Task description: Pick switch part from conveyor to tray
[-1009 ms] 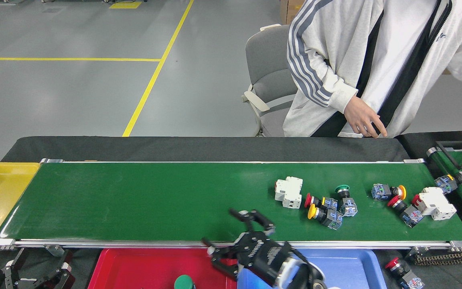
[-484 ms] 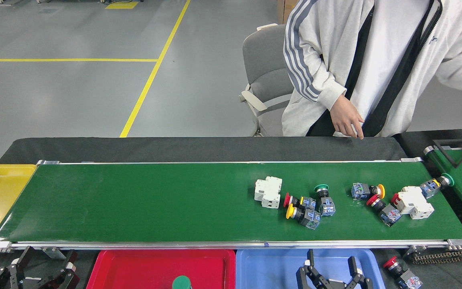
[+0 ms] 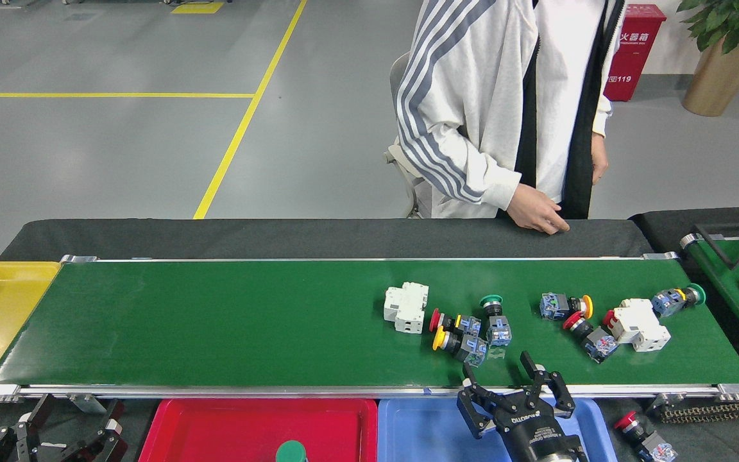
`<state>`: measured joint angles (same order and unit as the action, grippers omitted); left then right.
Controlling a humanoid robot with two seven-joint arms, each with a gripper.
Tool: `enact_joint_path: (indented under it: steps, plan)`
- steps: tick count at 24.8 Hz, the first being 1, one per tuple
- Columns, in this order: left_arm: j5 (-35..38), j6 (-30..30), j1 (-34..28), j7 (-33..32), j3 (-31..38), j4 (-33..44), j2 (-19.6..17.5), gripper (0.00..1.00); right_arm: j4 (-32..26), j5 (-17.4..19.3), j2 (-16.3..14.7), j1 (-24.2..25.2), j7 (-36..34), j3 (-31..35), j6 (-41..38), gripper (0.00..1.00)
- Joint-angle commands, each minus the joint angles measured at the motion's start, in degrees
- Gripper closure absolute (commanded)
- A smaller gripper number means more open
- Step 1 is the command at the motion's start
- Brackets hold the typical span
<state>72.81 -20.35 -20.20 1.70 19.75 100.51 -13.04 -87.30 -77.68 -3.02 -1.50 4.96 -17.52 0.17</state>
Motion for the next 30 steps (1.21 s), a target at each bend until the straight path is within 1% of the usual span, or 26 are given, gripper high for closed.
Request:
enact_joint_path:
  steps: [1,5,9,12,13,14,15,16,17,18,19,20,23,24,27,28,30]
  plan:
    - [0.14,-0.04,0.43,0.41,0.2,0.66,-0.67,0.0,1.7,-0.02,0.82,-2.98,1.1,-1.02,-0.87,0.05]
    - [0.14,-0.04,0.6,0.5,0.2,0.48,-0.67,0.0,8.73,-0.02,3.1,-9.84,1.72,-1.38,-1.66,0.05]
    - [0.23,-0.04,0.6,0.5,0.2,0.3,-0.75,0.0,14.88,0.07,5.3,-15.11,1.72,-1.46,-1.75,0.05]
    - [0.23,-0.04,0.6,0.5,0.2,0.22,-0.75,0.0,21.12,-0.02,8.03,-19.68,1.37,-1.73,-1.66,0.05]
    - [0.23,-0.04,0.6,0.5,0.2,0.22,-0.67,0.0,22.97,0.07,8.64,-21.0,1.19,-1.73,-1.66,0.06]
    - [0.31,-0.04,0.6,0.5,0.2,0.22,-0.67,0.0,24.46,-0.02,9.08,-22.23,1.19,-1.9,-1.66,0.1]
    - [1.01,-0.04,0.69,0.5,0.2,0.22,-0.67,0.0,25.69,-0.28,9.34,-23.02,1.19,-2.25,-1.84,0.22]
    - [1.63,-0.04,0.95,0.5,0.2,0.22,-0.67,0.0,26.48,-0.28,9.26,-23.81,1.19,-3.31,-2.01,0.39]
    - [1.98,-0.13,1.13,0.5,0.29,0.22,-0.58,0.0,27.01,-0.11,8.91,-24.87,1.28,-5.24,-2.54,0.65]
    - [2.16,-0.13,1.22,0.5,0.29,0.13,-0.58,0.0,27.19,0.16,8.73,-25.31,1.28,-6.38,-3.07,0.83]
    - [2.16,-0.13,1.22,0.5,0.2,-0.05,-0.58,0.0,27.1,0.16,8.64,-25.22,1.28,-6.47,-3.77,0.93]
    - [2.16,-0.13,1.13,0.5,0.2,-0.05,-0.58,0.0,27.01,0.16,8.64,-25.13,1.28,-6.47,-4.39,0.97]
    - [2.07,-0.13,0.95,0.5,0.29,0.04,-0.49,0.0,25.26,0.16,8.55,-24.6,1.37,-6.65,-5.53,0.99]
    - [2.07,-0.13,0.95,0.5,0.29,0.04,-0.58,0.0,23.32,0.16,8.55,-23.64,1.37,-6.74,-5.7,0.99]
    - [2.07,-0.13,1.13,0.5,0.55,0.04,-0.58,0.0,13.12,0.16,6.97,-18.54,1.63,-6.74,-9.31,0.99]
    - [1.98,-0.13,1.13,0.5,0.55,0.13,-0.58,0.0,8.64,0.07,6.36,-16.17,1.81,-6.91,-11.5,0.99]
    - [1.98,-0.3,0.6,0.5,0.64,0.22,-0.67,0.0,2.41,-0.19,6.18,-12.39,1.98,-7.53,-16.51,0.99]
